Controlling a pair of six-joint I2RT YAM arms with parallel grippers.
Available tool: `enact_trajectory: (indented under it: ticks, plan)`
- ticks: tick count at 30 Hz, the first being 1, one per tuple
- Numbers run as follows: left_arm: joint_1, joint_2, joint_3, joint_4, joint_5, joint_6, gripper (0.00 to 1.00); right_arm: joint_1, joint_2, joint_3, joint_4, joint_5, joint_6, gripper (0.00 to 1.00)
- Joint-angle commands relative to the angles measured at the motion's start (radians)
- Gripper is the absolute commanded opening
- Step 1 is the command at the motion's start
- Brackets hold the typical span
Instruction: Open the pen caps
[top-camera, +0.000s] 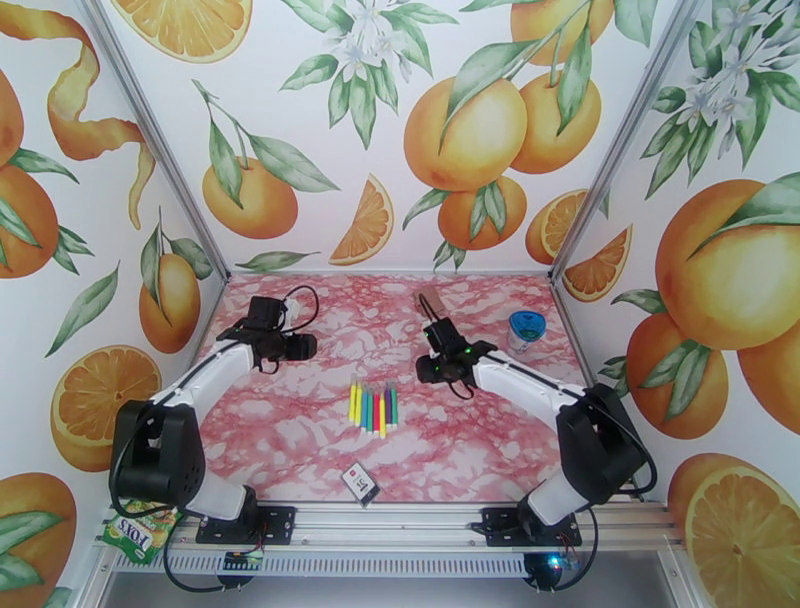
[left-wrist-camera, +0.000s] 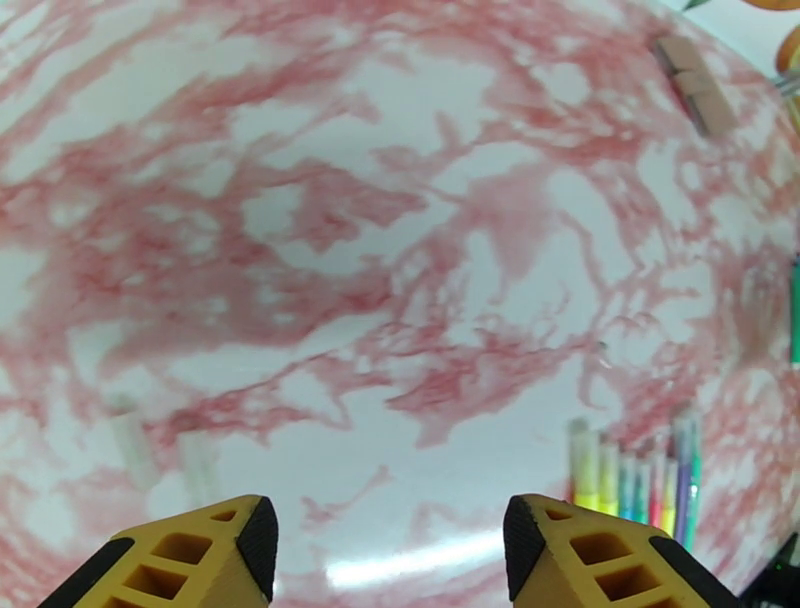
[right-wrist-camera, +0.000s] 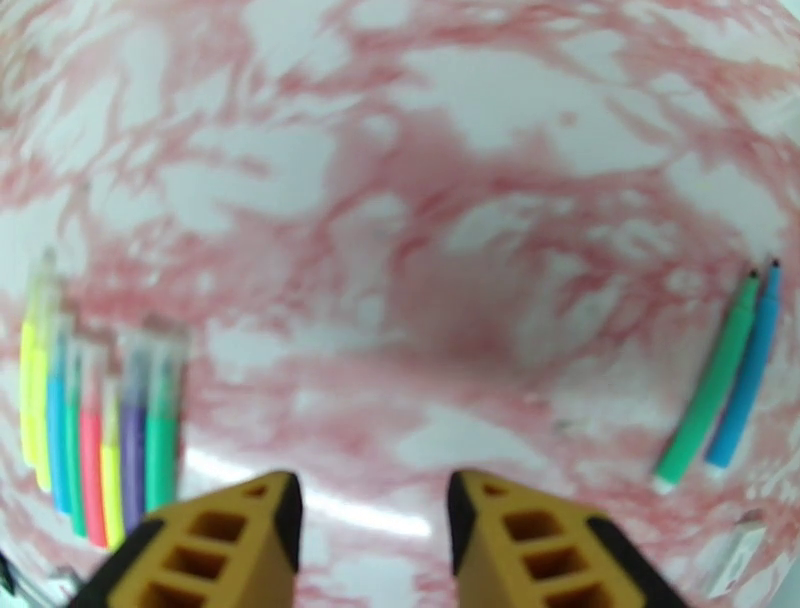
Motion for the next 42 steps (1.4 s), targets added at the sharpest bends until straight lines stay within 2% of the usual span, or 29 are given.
enact_trajectory:
  ticks: [1, 11, 28, 35, 42]
  plan:
    - [0.004, -0.044, -0.032, 0.112, 0.095, 0.000, 0.67, 0.028, 0.001, -0.039, 0.064, -0.071, 0.039, 0.45]
    - [0.006, -0.049, -0.078, 0.220, 0.217, -0.032, 0.70, 0.127, 0.035, -0.101, 0.198, -0.144, 0.121, 0.45]
    - [0.006, -0.053, -0.082, 0.206, 0.206, -0.026, 0.71, 0.179, 0.160, -0.053, 0.208, -0.142, 0.148, 0.45]
    - [0.006, -0.047, -0.079, 0.200, 0.197, -0.020, 0.71, 0.183, 0.190, -0.026, 0.180, -0.118, 0.153, 0.44]
    - [0.005, -0.047, -0.079, 0.201, 0.196, -0.022, 0.71, 0.185, 0.222, 0.026, 0.057, 0.002, 0.151, 0.40]
